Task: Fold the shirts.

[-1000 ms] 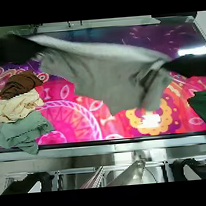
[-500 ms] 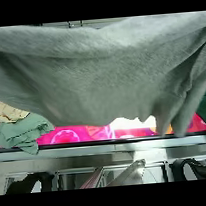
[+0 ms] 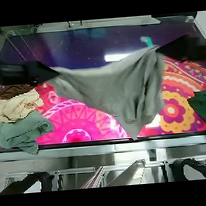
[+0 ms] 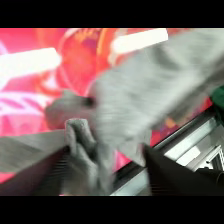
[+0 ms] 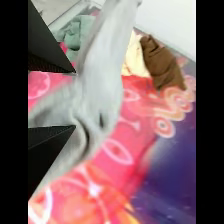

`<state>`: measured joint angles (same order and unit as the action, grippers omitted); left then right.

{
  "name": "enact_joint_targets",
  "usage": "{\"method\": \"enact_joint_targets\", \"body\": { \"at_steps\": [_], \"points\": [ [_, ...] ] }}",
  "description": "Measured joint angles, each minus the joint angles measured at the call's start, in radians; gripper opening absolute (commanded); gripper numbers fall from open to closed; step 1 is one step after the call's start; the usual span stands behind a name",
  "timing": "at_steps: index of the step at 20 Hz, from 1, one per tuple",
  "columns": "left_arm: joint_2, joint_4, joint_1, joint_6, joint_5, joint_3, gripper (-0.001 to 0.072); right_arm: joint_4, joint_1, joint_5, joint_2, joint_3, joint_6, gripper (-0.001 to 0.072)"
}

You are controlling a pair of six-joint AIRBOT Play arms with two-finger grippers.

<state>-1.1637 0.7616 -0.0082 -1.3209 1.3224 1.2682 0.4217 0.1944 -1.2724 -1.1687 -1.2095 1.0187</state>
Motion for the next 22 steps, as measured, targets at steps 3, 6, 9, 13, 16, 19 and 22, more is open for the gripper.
{"method": "enact_joint_targets", "body": {
  "at_steps": [3, 6, 9, 13, 16, 19, 22],
  "points": [
    [-0.174, 0.0, 0.0, 0.006, -0.003, -0.007, 0.0715, 0.011, 0.004, 0.018, -0.167, 0.011, -0.018, 0.0373],
    [-0.288, 0.004, -0.001, 0.017, 0.051, 0.024, 0.0715, 0.072, 0.047, -0.048, -0.24, 0.018, -0.018, 0.0371],
    [-0.319, 0.004, -0.021, 0.045, 0.097, 0.003, 0.0714, 0.164, 0.092, -0.137, -0.238, 0.09, 0.01, 0.0362],
    [-0.306, 0.052, -0.094, 0.076, 0.074, -0.122, 0.0714, 0.224, 0.113, -0.143, -0.122, 0.361, 0.055, 0.0363],
    [-0.299, 0.089, -0.165, 0.084, -0.002, -0.217, 0.0714, 0.24, 0.117, -0.082, 0.005, 0.592, 0.097, 0.0378],
    [-0.315, 0.108, -0.233, 0.088, -0.089, -0.265, 0.0714, 0.248, 0.119, -0.004, 0.098, 0.766, 0.135, 0.0614],
    [-0.37, 0.123, -0.279, 0.089, -0.151, -0.246, 0.0714, 0.248, 0.118, 0.064, 0.131, 0.866, 0.146, 0.0613]
  ]
}}
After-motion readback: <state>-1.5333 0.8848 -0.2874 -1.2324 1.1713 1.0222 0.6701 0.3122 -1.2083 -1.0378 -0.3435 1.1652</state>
